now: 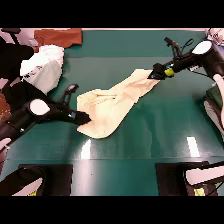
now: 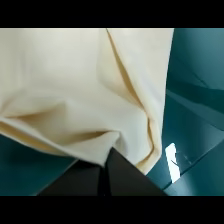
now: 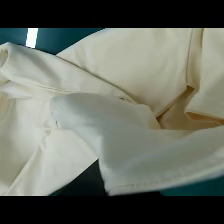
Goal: Fold the shirts.
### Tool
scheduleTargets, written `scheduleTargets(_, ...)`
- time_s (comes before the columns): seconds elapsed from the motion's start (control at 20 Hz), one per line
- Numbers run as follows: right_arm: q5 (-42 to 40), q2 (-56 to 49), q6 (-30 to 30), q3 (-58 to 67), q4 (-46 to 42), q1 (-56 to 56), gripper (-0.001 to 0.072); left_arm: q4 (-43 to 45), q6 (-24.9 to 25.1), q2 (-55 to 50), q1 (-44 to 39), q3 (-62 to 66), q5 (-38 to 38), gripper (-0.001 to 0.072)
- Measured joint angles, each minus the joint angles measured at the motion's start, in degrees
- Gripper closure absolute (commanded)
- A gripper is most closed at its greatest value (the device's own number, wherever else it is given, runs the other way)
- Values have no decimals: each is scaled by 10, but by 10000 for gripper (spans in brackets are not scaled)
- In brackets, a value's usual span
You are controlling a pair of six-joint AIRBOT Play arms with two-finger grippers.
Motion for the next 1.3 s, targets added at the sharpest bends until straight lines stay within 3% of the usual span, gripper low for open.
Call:
scheduleTargets(0.3,-23,134,-30,-120,-34,-27,698,56,-66,31,63,48,-18,685)
scheduleTargets(0.75,-67,348,-52,-285,-56,-106,696,79,-123,37,80,87,-3,685)
scheduleTargets(1.3,-33,517,-43,-345,-19,-159,694,206,-225,37,81,100,-19,685)
